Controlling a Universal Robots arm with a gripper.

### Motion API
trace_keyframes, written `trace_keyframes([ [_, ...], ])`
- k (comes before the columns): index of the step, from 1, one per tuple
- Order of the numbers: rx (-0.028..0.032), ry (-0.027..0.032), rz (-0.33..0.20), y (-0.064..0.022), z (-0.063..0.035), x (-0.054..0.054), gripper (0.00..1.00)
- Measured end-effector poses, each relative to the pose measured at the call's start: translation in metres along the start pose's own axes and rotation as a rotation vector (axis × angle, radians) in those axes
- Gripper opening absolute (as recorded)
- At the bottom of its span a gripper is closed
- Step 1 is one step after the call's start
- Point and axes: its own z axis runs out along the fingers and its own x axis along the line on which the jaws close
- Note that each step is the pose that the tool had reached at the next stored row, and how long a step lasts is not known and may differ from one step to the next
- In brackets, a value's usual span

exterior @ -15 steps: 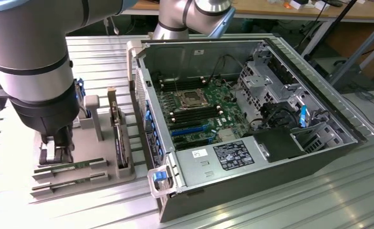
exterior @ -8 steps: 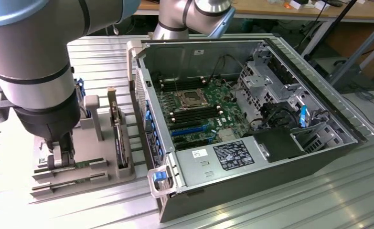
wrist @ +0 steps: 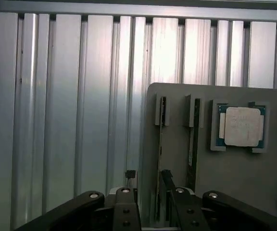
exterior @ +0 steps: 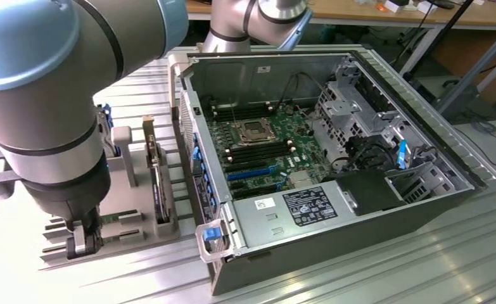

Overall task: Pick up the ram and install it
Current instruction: 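Pick up the ram and move it above insertion slot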

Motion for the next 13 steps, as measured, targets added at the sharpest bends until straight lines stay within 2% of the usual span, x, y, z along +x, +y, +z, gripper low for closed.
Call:
trace_keyframes([
  [13,-0.0006,-0.0012,0.019,-0.0099,0.0251,-0.003,0.32],
])
